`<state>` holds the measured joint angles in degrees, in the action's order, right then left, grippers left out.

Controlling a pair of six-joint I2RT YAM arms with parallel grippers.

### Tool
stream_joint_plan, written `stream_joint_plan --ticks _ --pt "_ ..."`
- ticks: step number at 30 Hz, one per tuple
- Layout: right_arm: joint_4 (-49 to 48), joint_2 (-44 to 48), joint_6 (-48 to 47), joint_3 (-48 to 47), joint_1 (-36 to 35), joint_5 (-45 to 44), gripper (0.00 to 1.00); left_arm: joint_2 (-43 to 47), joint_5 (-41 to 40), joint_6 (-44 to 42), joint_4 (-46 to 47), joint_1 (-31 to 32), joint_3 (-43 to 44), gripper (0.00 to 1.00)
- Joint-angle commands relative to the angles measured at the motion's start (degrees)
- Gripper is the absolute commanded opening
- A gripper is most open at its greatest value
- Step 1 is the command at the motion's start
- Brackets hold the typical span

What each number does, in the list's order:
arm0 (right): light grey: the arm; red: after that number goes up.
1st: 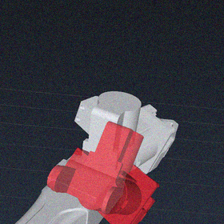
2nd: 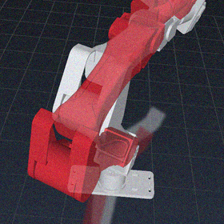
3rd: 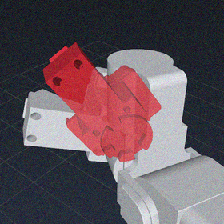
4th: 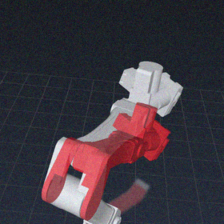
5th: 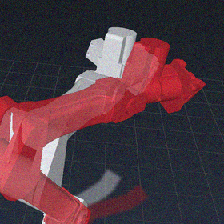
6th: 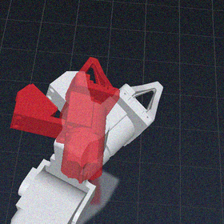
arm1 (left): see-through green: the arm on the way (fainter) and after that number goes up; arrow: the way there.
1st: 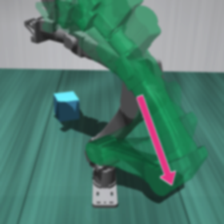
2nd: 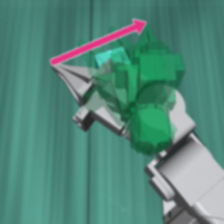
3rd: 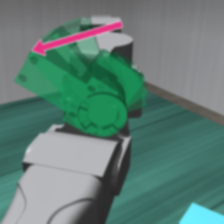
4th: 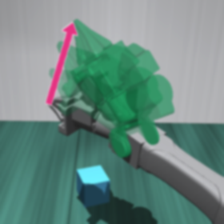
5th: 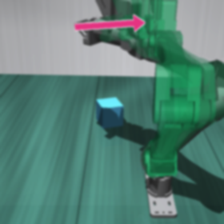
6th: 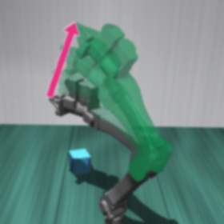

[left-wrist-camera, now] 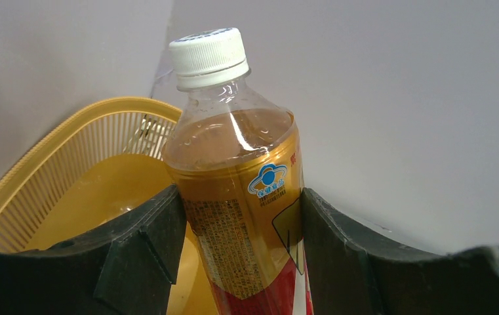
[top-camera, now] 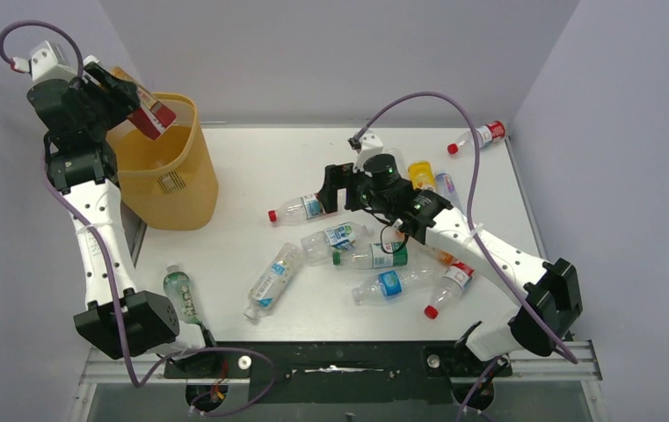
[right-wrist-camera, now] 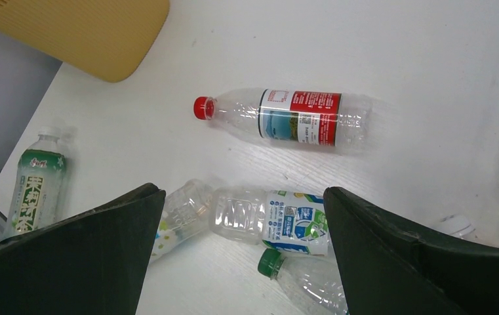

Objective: Put the plastic bottles in the bin
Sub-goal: Place the plastic bottle in the trash bin.

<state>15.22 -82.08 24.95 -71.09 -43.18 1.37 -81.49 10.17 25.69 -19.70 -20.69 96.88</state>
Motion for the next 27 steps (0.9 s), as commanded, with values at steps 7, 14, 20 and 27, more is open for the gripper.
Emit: stream_joint_plan --ticks 7,14,20,27 --pt "-1.2 -0.9 -0.1 -0.6 -0.3 0.6 0.98 -1.6 -1.7 0.4 -1.0 -1.4 0.5 0.83" --pt "-1.4 -2.1 -0.3 -1.0 -0.3 1.2 0.98 -0.5 -2.8 0.1 -1.2 -1.4 -0.2 0.83" --pt "-1.4 -2.5 -0.3 -0.4 -0.2 1.1 0.98 0.2 -1.1 -0.6 -3.1 3.9 0.3 0.84" --pt "-0.5 -2.0 0.0 2.9 0.1 0.2 0.98 0.8 -2.8 -2.7 -5.1 15.4 -1.4 0.84"
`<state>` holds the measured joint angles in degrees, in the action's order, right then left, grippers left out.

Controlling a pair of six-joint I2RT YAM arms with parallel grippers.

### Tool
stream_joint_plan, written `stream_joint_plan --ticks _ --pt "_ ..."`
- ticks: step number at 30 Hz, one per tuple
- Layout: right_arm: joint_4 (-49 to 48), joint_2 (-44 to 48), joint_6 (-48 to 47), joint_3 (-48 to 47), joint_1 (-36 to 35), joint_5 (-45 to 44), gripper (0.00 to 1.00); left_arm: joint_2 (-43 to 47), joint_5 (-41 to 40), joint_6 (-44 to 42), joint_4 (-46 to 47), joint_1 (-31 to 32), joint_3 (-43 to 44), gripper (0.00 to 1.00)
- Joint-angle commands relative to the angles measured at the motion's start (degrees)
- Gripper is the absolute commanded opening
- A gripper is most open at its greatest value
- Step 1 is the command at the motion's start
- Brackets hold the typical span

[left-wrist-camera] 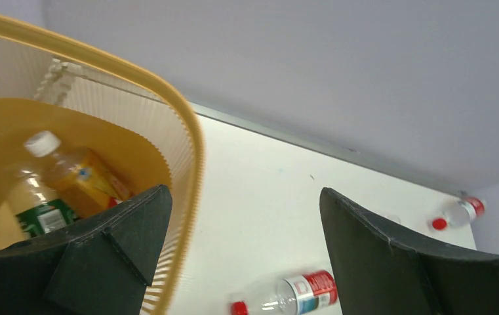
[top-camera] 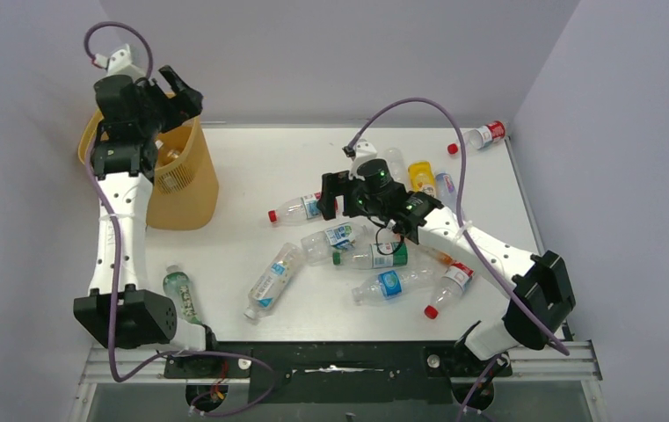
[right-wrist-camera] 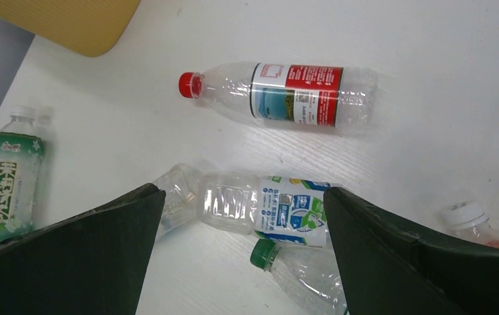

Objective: Put the plastic bottles in the bin
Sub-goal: Pick up the plastic bottle at the center of the board.

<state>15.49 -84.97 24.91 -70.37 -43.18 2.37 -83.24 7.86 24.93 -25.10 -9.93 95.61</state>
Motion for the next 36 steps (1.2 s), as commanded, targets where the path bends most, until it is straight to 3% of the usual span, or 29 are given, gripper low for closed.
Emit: stream_joint_plan --ticks 1,9,16,25,31,36 --pt "-0.6 1.2 0.2 3.0 0.1 -1.1 0.98 2.8 -0.9 -2.3 0.3 7.2 -0.6 0.84" --pt "1.2 1.8 0.9 5.8 1.9 -4.0 0.98 2.6 -5.4 -4.2 0.0 20.4 -5.1 0.84" --pt "5.3 -0.4 0.2 3.6 12.6 -6.2 1.00 0.9 -7.1 -4.1 1.2 27.5 -9.8 0.84" --pt "10.5 -10.5 -4.8 -5.3 19.7 -16.3 0.88 -1.6 -7.7 -4.1 2.0 31.3 -11.8 0.84" --pt "10.6 -14.8 -6.5 -7.8 24.0 -16.2 0.78 -2.4 -7.9 -4.4 1.9 31.8 -11.8 0.84" --pt "9.1 -17.3 -8.0 -8.4 25.8 -13.5 0.76 -3.0 -7.9 -4.6 1.8 32.0 -11.6 0.84"
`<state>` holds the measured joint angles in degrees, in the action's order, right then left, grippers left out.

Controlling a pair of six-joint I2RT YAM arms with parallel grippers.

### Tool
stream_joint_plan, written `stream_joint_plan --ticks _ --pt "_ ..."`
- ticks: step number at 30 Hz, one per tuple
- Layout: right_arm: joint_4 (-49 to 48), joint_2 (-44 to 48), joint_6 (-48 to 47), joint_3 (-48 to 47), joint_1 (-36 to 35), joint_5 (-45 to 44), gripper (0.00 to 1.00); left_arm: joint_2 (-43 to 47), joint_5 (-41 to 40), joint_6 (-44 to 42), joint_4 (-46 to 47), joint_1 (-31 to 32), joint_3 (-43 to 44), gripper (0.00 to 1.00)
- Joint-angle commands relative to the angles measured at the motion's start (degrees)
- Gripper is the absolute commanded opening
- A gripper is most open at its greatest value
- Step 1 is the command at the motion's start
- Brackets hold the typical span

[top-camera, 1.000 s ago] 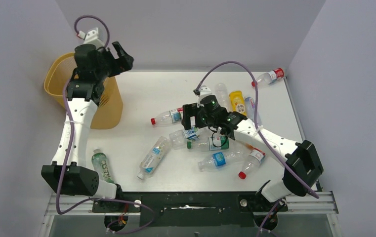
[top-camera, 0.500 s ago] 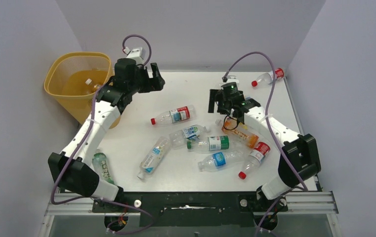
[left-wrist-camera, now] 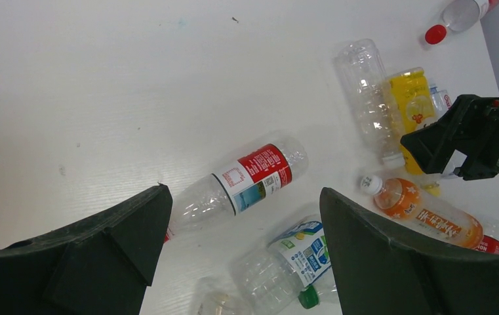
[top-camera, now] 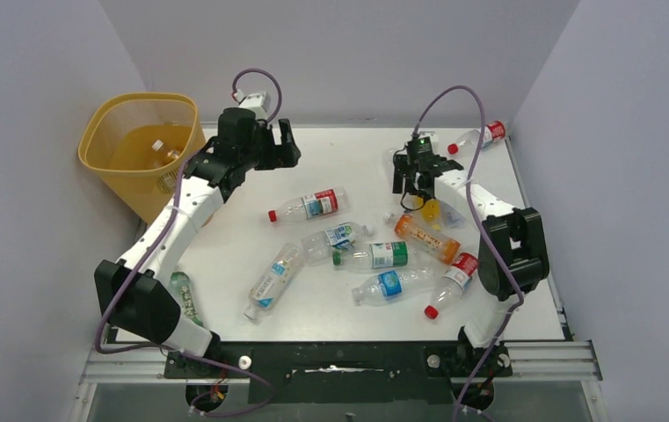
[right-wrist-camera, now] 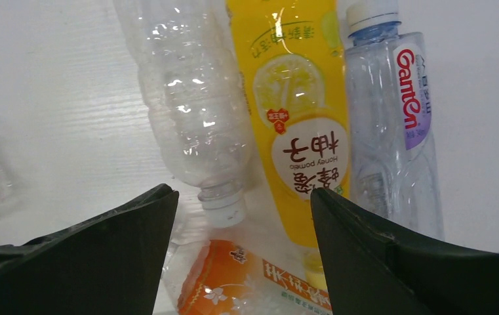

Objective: Put the plastic bottles in the bin
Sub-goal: Pick up the plastic bottle at the center of the board.

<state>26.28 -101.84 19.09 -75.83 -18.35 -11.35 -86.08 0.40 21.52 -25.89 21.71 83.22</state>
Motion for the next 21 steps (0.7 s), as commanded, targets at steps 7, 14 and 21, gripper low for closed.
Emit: stream_joint_plan --ticks 7,14,21 --pt "-2.7 -2.3 -3.4 -3.9 0.5 2.3 0.72 -1.4 -0.6 -1.4 2.2 0.6 2.0 0.84" --pt "-3.1 -3.5 -3.8 -4.4 -0.2 2.8 0.69 -1.9 -0.5 -1.6 2.6 0.9 2.0 0.84" --pt "-3.2 -7.5 -4.4 -6.5 -0.8 3.5 0.62 -2.1 -0.3 -1.3 3.5 1.7 1.2 0.84"
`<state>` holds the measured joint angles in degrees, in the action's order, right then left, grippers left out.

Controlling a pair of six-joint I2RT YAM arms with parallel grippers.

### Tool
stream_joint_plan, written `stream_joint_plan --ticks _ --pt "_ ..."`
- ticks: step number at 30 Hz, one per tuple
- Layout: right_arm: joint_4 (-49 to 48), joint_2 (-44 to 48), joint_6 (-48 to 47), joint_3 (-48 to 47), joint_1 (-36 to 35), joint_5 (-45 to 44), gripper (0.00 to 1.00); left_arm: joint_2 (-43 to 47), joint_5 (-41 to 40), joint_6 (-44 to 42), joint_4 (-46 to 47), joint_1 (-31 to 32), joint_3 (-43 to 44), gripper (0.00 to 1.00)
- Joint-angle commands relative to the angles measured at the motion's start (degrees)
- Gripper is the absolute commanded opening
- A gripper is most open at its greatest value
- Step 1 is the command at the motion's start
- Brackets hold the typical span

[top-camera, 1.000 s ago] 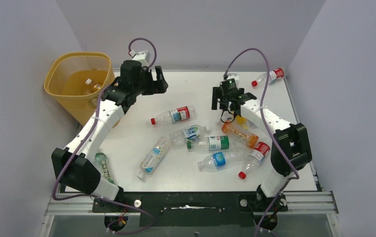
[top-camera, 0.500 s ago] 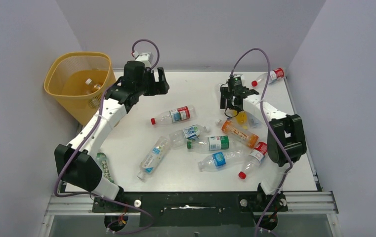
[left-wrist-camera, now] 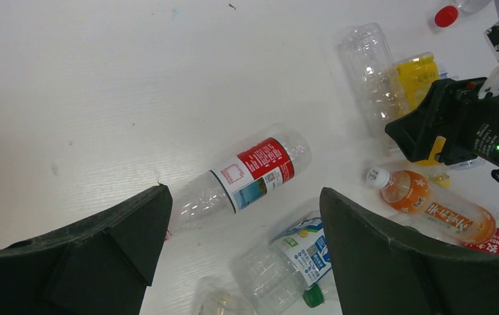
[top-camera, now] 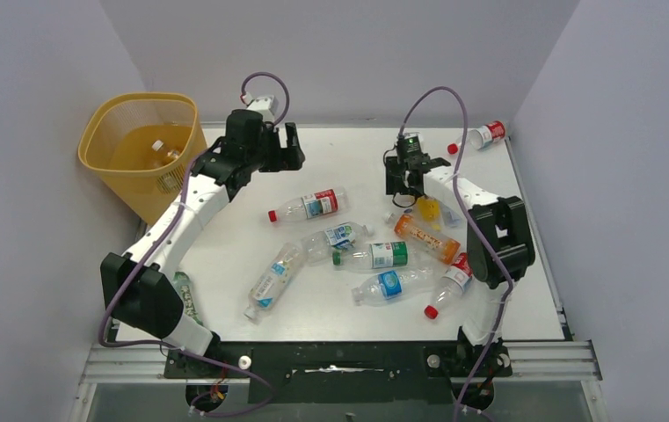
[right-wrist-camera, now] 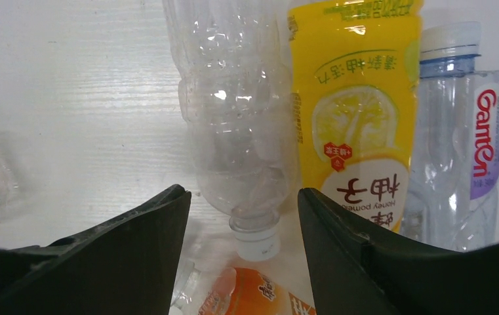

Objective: Put the plastic bottles in the bin
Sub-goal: Pick up the plastic bottle at the center of the board.

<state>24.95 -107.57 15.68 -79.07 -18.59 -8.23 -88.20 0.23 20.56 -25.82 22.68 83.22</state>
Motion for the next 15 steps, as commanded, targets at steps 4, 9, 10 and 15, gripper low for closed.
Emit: stream_joint_plan --ticks 4,9,10,15 --pt "-2.0 -4.3 -1.1 -4.4 -0.5 0.8 0.63 -0.3 -0.4 -0.4 3.2 1.2 1.5 0.84" --pt "-1.6 -7.2 -1.4 -5.8 -0.5 1.3 0.68 -0.1 -1.2 -0.7 2.3 1.5 2.3 0.84" --pt "-1.6 -7.6 -1.5 -6.1 -0.5 1.4 0.68 0.0 -1.3 -0.7 2.0 1.5 2.4 0.84" --pt "-1.7 -9.0 -1.5 -6.3 -0.6 2.1 0.61 0.4 -1.7 -0.8 1.4 1.7 2.8 0.84"
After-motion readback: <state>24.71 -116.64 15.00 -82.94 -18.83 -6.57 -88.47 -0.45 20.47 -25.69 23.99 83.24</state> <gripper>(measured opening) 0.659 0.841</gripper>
